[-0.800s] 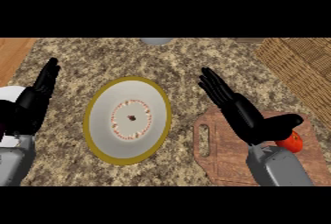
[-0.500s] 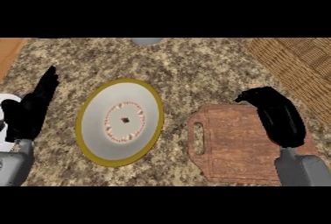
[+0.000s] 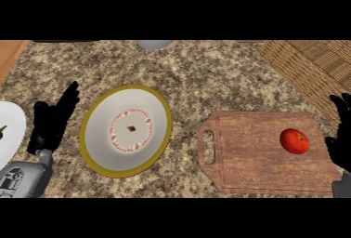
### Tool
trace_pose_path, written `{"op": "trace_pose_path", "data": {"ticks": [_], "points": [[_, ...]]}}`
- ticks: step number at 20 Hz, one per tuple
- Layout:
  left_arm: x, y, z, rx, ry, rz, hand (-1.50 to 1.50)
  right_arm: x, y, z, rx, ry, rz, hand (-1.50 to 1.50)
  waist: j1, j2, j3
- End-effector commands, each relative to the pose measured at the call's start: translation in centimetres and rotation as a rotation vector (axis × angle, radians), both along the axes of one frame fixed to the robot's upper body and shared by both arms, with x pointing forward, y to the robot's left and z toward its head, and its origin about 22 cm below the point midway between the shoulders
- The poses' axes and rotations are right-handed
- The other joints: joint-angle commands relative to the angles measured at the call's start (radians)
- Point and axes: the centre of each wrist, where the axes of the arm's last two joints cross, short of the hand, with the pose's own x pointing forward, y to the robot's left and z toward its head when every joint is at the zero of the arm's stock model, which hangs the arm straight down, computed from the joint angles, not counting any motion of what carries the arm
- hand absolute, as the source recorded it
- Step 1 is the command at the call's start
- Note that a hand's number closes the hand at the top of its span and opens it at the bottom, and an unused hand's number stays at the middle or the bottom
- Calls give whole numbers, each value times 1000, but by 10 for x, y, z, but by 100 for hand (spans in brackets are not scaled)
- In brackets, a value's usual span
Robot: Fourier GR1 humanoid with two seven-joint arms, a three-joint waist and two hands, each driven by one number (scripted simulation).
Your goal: Pick the tomato from the cutting board and place it in the basket
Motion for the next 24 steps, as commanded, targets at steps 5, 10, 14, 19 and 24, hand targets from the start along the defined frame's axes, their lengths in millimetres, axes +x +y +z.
{"op": "trace_pose_path", "data": {"ticks": [5, 10, 14, 19, 24], "points": [[2, 7, 6, 4, 18, 6, 0, -54, -119, 52, -635, 382, -219, -150, 1, -1, -5], [5, -3, 14, -1, 15, -22, 0, -66, -164, 100, -923, 498, 7, -150, 18, -2, -1], [10, -16, 6, 13, 19, -13, 0, -72, -174, 102, -974, 530, 249, -150, 17, -1, -1], [1, -11, -11, -2, 6, -29, 0, -70, -187, 107, -962, 509, 317, -150, 26, -1, -2], [6, -15, 3, 1, 22, -24, 0, -83, -189, 87, -937, 560, 273, -150, 21, -3, -2]]}}
